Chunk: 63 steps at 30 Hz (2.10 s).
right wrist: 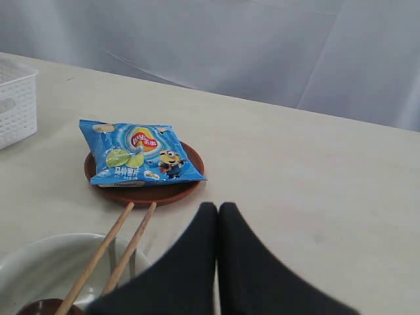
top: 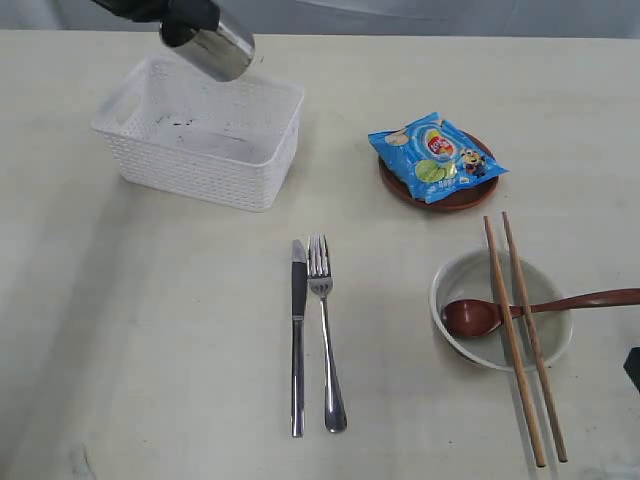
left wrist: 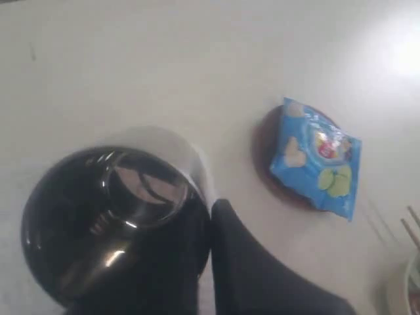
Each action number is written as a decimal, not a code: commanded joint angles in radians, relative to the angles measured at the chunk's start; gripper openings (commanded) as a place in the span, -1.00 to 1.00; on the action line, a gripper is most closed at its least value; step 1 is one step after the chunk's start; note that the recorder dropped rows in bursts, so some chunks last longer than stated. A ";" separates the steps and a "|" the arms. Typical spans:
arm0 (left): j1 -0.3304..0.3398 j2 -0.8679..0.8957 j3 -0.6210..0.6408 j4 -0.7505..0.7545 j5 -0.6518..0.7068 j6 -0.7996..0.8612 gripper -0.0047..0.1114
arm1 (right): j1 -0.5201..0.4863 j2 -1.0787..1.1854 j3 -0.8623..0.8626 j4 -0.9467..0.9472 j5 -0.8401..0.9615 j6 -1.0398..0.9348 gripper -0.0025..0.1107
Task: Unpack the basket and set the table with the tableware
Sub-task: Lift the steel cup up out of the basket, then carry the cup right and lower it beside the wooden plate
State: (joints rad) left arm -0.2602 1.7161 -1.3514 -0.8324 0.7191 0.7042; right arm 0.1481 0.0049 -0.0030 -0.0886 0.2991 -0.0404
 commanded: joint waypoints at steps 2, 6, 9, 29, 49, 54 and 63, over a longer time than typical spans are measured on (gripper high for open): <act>-0.127 -0.047 0.005 0.005 0.006 -0.017 -0.92 | -0.006 -0.005 0.003 0.000 -0.001 0.004 -0.95; -0.280 -0.036 0.005 0.134 -0.068 -0.069 -0.92 | -0.006 -0.005 0.003 0.000 -0.001 0.004 -0.95; -0.380 -0.010 0.005 0.287 -0.117 -0.158 -0.92 | -0.006 -0.005 0.003 0.000 -0.001 0.004 -0.95; -0.405 0.169 0.005 0.932 -0.064 -0.526 -0.92 | -0.006 -0.005 0.003 0.000 -0.001 0.002 -0.95; -0.391 0.169 0.005 0.804 -0.144 -0.588 -0.92 | -0.006 -0.005 0.003 0.000 -0.001 0.004 -0.95; -0.433 0.173 0.005 0.794 -0.193 -0.582 -0.92 | -0.006 -0.005 0.003 0.000 -0.001 0.004 -0.95; -0.450 0.301 -0.212 0.794 0.086 -0.600 -0.92 | -0.006 -0.005 0.003 0.000 -0.001 0.004 -0.95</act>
State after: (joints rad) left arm -0.7048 1.9763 -1.4825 -0.0349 0.6973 0.1187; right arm 0.1481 0.0049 -0.0030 -0.0886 0.2991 -0.0404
